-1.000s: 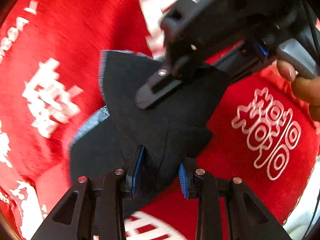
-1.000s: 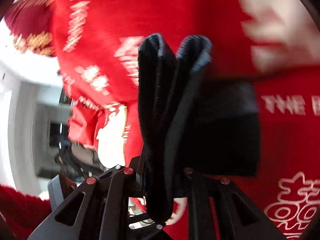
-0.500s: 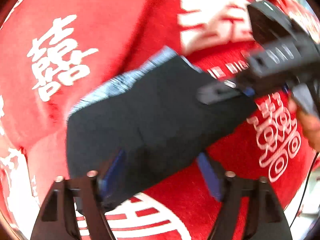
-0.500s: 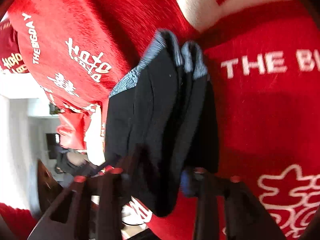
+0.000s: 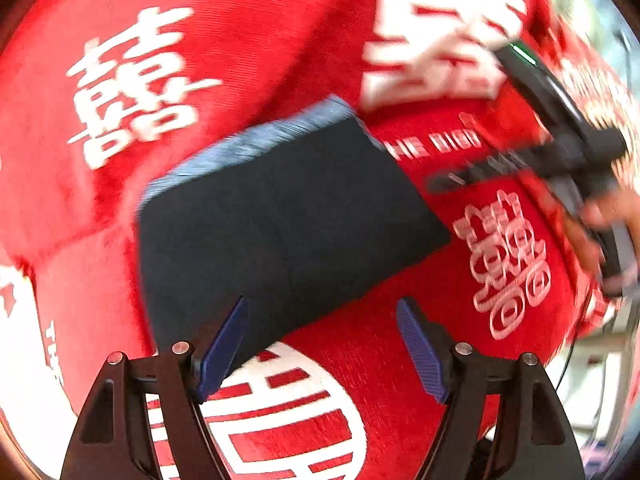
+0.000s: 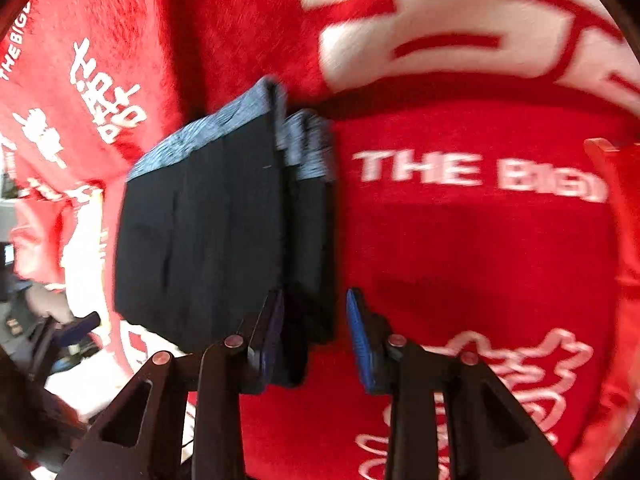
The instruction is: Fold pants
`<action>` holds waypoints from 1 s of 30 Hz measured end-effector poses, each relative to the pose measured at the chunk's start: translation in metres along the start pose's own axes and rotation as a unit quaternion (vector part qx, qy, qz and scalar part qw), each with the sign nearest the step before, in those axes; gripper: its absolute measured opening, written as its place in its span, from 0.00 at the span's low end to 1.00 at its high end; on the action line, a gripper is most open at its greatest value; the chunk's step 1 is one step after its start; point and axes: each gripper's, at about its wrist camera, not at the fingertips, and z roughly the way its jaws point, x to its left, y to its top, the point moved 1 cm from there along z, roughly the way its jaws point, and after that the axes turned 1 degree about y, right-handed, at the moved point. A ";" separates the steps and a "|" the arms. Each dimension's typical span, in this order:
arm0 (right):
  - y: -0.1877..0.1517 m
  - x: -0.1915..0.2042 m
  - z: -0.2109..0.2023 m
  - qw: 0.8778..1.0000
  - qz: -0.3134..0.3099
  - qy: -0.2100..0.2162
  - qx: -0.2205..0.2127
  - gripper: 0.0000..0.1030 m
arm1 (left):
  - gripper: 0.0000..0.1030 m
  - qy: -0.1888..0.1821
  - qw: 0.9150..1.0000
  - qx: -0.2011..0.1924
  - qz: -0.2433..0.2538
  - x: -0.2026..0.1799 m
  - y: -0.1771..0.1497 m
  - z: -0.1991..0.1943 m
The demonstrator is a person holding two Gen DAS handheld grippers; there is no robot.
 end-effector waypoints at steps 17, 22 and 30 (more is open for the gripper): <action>-0.044 0.055 0.038 0.994 -0.069 -0.079 -0.003 0.61 | 0.90 0.134 0.980 0.050 -0.137 0.089 -0.011 0.076; -0.068 0.055 0.015 0.996 -0.045 -0.076 -0.003 0.80 | 0.96 0.132 0.979 0.067 -0.138 0.086 -0.022 0.052; -0.107 0.073 -0.008 0.997 -0.002 -0.082 0.002 0.90 | 1.00 0.104 0.975 0.097 -0.171 0.090 -0.053 0.012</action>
